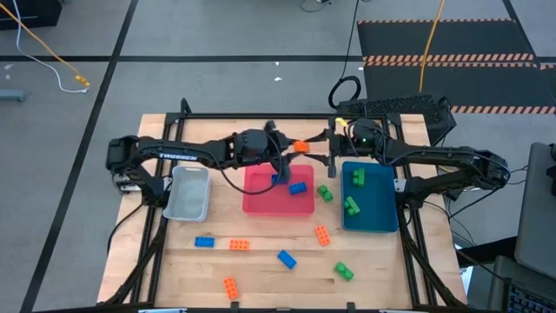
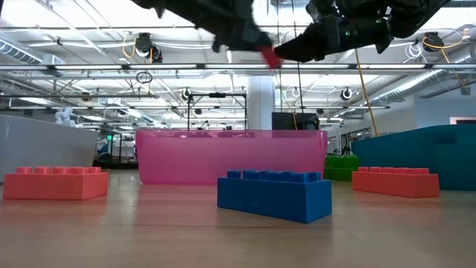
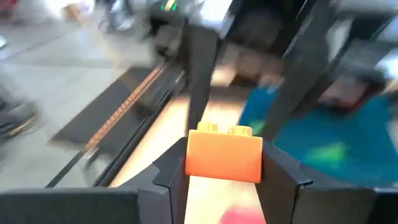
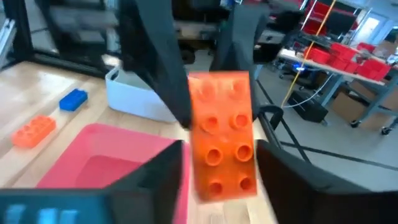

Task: Sort & place blocks by color
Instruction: Put the orange game piece into the gray bin

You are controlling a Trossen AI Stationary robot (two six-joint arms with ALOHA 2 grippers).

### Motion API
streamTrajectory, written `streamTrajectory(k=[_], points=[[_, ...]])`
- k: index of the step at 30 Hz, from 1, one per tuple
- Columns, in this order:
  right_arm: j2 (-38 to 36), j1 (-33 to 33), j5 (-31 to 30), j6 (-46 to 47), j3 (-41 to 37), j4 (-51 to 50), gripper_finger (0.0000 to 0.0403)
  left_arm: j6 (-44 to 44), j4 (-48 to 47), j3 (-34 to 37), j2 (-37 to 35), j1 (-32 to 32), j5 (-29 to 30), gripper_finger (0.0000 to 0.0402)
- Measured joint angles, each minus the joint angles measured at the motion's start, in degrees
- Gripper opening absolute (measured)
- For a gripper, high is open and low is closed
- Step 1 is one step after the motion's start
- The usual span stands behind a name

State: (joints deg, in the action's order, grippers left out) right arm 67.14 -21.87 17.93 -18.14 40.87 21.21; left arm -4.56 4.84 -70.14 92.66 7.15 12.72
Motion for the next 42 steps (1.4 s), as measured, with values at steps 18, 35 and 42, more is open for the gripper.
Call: streamTrajectory(k=[18,35,42], points=[[-0.2,-0.3,-16.6,-0.1,-3.4,3.1,0.0341,50.8,-78.8,-11.0,-21.8,-13.3,26.4,0.014],[-0.3,-0.3,-16.5,-0.1,-3.4,6.8,0.034,74.9,-91.4,10.8,-20.6,-15.1,1.8,0.0173],[-1.3,-0.2,-16.4,1.5,-3.4,6.7,0.034,72.6,-90.1,12.0,-20.6,-15.1,-3.1,0.0341]])
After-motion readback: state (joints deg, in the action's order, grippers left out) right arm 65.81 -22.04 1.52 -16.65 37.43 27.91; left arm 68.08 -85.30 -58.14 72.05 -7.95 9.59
